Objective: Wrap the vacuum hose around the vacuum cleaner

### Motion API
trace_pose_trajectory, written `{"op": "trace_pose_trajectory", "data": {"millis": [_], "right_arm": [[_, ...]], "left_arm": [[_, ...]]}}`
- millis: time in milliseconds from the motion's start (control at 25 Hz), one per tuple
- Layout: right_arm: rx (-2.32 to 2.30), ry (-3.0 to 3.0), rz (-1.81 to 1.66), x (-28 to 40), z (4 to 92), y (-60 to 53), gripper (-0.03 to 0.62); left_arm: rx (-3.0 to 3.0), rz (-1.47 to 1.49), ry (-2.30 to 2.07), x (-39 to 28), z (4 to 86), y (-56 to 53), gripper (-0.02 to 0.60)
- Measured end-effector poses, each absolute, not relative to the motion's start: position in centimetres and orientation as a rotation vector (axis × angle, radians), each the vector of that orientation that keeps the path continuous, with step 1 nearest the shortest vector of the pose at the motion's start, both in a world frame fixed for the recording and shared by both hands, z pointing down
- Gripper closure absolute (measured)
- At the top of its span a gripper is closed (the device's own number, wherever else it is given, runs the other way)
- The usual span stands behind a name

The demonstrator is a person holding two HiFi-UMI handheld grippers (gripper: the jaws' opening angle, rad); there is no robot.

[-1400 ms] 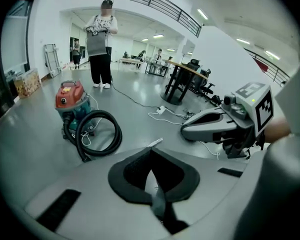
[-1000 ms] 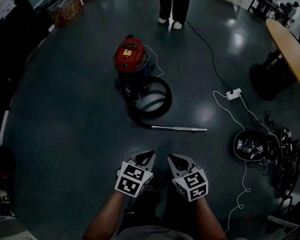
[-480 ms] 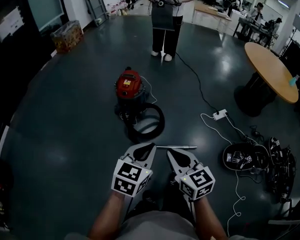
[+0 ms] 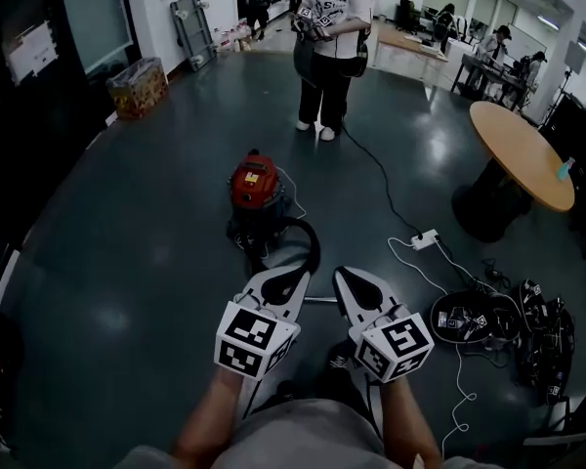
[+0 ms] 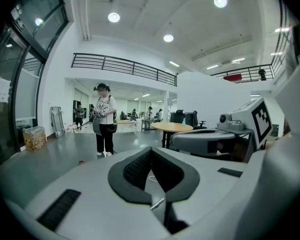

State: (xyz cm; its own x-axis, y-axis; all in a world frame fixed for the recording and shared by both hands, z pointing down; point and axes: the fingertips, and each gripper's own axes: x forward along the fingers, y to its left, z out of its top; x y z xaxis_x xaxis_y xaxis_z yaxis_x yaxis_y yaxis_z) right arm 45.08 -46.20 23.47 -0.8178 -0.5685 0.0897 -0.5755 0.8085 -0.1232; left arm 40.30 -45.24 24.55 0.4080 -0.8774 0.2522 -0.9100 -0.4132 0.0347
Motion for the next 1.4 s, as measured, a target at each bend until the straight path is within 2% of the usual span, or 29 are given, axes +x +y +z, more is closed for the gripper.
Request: {"op": "trace_pose_trajectory", "data": {"millis": [400,1400], "right_arm": [[0.9,-2.978,0.16,45.8,21.5,-44.9,0.588],[0.872,-2.937,0.193,45.6,22.8,-44.8,0.588]], "left_arm": [[2.538,0.287,-1.613,41.3,22.6,-44.9,0.574],[2.543,0.32,-1.56,42.2,23.9,-45.2,0.574]]}}
